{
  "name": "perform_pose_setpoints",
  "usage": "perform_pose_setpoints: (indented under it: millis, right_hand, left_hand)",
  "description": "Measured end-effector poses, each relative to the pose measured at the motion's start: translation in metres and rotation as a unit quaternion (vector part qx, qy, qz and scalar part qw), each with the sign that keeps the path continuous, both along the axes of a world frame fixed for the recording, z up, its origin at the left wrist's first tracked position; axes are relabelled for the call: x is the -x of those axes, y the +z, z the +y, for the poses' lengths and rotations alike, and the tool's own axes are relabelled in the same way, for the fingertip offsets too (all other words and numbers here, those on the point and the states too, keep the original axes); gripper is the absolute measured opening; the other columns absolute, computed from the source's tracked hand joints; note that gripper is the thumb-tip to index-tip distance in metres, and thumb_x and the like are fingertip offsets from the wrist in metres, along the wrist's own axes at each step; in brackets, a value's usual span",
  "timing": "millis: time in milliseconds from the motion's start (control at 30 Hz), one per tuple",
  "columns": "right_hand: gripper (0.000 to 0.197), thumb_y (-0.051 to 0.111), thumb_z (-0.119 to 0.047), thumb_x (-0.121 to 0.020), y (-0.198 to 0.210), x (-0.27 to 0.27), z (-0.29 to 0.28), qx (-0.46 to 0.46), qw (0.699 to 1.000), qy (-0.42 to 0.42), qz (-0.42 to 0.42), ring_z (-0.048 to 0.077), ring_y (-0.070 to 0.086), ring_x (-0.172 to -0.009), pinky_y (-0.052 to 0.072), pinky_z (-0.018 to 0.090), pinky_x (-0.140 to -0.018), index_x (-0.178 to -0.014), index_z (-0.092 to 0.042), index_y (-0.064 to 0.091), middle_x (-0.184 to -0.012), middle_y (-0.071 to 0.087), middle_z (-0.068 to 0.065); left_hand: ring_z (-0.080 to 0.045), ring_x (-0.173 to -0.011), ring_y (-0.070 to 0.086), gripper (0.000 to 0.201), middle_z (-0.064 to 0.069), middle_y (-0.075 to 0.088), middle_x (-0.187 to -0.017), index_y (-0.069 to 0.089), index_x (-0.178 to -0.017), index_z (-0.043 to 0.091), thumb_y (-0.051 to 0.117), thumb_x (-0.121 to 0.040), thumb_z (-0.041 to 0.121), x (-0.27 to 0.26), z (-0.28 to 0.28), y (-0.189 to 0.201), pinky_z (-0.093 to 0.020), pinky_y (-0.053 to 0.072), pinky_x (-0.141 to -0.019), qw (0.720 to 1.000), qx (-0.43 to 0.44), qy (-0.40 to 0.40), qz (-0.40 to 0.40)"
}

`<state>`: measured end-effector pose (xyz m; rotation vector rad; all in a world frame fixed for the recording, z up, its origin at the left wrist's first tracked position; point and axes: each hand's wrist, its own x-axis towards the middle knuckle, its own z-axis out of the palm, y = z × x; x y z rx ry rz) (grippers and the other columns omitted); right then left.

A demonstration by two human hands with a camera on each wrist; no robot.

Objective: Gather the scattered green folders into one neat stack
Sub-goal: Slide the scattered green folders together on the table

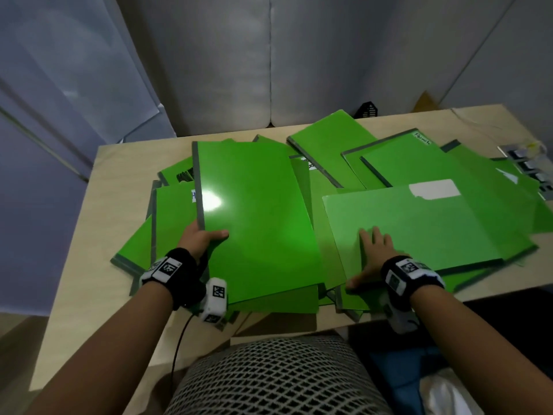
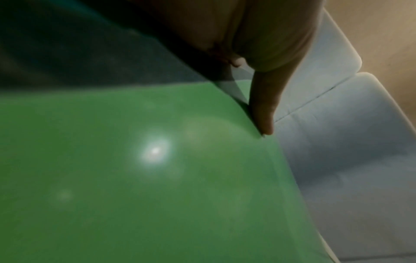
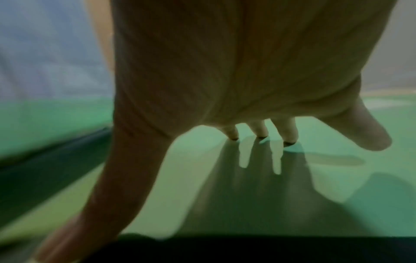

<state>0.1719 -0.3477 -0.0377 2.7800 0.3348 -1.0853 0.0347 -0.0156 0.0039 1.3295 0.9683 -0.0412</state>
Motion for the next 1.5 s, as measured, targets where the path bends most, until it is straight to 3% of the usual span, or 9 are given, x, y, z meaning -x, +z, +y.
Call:
perform_pose_setpoints:
  millis: [133, 467, 600, 833, 1000, 1167, 1300, 1400, 1500]
  right_hand:
    - [0.153, 0.091, -0.047, -0.049, -0.008, 0.007, -0.008, 0.039, 0.995, 0.089, 0.008, 0.045, -0.007, -0.146, 0.024, 0.063, -0.113, -0.151, -0.018, -0.020, -0.158, -0.021, 0.018]
    - [0.088, 0.060, -0.004, -0.091, -0.006, -0.002, -0.020, 0.076, 0.968, 0.238, -0.029, 0.048, 0.033, -0.137, 0.039, 0.049, -0.109, -0.154, -0.014, 0.000, -0.156, 0.005, 0.033]
    - [0.083, 0.062, -0.015, -0.090, 0.003, -0.010, -0.023, 0.064, 0.964, 0.252, -0.060, 0.041, 0.034, -0.138, 0.039, 0.056, -0.107, -0.153, -0.023, 0.009, -0.157, 0.017, 0.020]
    - [0.079, 0.061, -0.013, -0.090, 0.001, -0.011, -0.019, 0.055, 0.956, 0.273, -0.092, 0.037, 0.048, -0.127, 0.049, 0.047, -0.101, -0.152, -0.020, 0.013, -0.156, 0.020, 0.021]
    - [0.113, 0.079, -0.027, -0.075, 0.003, -0.008, -0.034, 0.120, 0.942, 0.311, -0.045, 0.042, 0.019, -0.144, 0.030, 0.064, -0.109, -0.154, -0.022, -0.002, -0.161, -0.001, 0.015]
    - [0.103, 0.067, -0.003, -0.084, 0.004, -0.005, -0.044, 0.113, 0.940, 0.321, -0.036, 0.041, 0.014, -0.146, 0.032, 0.049, -0.115, -0.154, -0.020, -0.006, -0.161, -0.007, 0.019]
    - [0.099, 0.065, -0.004, -0.086, 0.010, 0.001, -0.041, 0.092, 0.942, 0.322, -0.032, 0.042, 0.013, -0.146, 0.031, 0.047, -0.116, -0.154, -0.016, -0.005, -0.161, -0.008, 0.019]
    - [0.088, 0.063, -0.016, -0.089, 0.028, 0.008, -0.037, 0.030, 0.960, 0.273, -0.061, 0.034, 0.027, -0.144, 0.035, 0.040, -0.112, -0.154, -0.014, 0.004, -0.162, 0.006, 0.013]
    - [0.062, 0.050, -0.024, -0.096, 0.059, 0.005, -0.017, -0.067, 0.953, 0.242, -0.170, 0.027, 0.058, -0.116, 0.049, 0.036, -0.096, -0.150, -0.011, 0.023, -0.148, 0.043, 0.013]
  left_hand:
    - [-0.024, -0.107, 0.051, 0.068, -0.023, 0.054, -0.131, 0.030, -0.144, -0.001, 0.061, -0.084, -0.009, 0.002, 0.006, 0.007, -0.033, 0.031, -0.105, 0.999, -0.010, 0.014, -0.030]
    - [-0.028, -0.106, 0.054, 0.047, -0.018, 0.060, -0.108, 0.047, -0.126, 0.000, 0.060, -0.083, -0.013, 0.012, 0.007, 0.001, -0.030, 0.037, -0.095, 0.999, -0.011, 0.013, -0.028]
    - [-0.029, -0.107, 0.054, 0.047, -0.010, 0.059, -0.093, 0.046, -0.125, 0.001, 0.063, -0.082, -0.009, 0.012, 0.007, -0.004, -0.032, 0.036, -0.094, 1.000, -0.014, 0.011, -0.023]
    - [-0.031, -0.104, 0.056, 0.059, -0.015, 0.060, -0.105, 0.042, -0.134, -0.006, 0.065, -0.080, -0.010, 0.010, 0.010, -0.009, -0.033, 0.040, -0.093, 1.000, -0.013, 0.018, -0.018]
    - [-0.029, -0.095, 0.058, 0.055, -0.011, 0.060, -0.096, 0.043, -0.132, -0.004, 0.062, -0.081, -0.012, 0.015, 0.009, -0.008, -0.029, 0.040, -0.091, 0.999, -0.014, 0.018, -0.022]
    - [-0.033, -0.104, 0.057, 0.049, -0.013, 0.061, -0.097, 0.047, -0.125, -0.005, 0.065, -0.080, -0.009, 0.013, 0.012, -0.012, -0.033, 0.042, -0.092, 1.000, -0.025, 0.011, -0.003]
    - [-0.036, -0.108, 0.059, 0.058, -0.022, 0.060, -0.112, 0.045, -0.130, -0.008, 0.070, -0.077, -0.006, 0.011, 0.012, -0.016, -0.039, 0.045, -0.097, 0.999, -0.040, 0.005, 0.011]
    - [-0.034, -0.103, 0.059, 0.059, -0.023, 0.059, -0.115, 0.044, -0.132, -0.007, 0.068, -0.078, -0.007, 0.008, 0.013, -0.018, -0.035, 0.045, -0.093, 0.999, -0.034, 0.002, 0.017]
    - [-0.034, -0.104, 0.058, 0.061, -0.022, 0.060, -0.112, 0.043, -0.131, -0.007, 0.070, -0.077, -0.006, 0.005, 0.013, -0.021, -0.037, 0.045, -0.093, 0.999, -0.033, 0.001, 0.022]
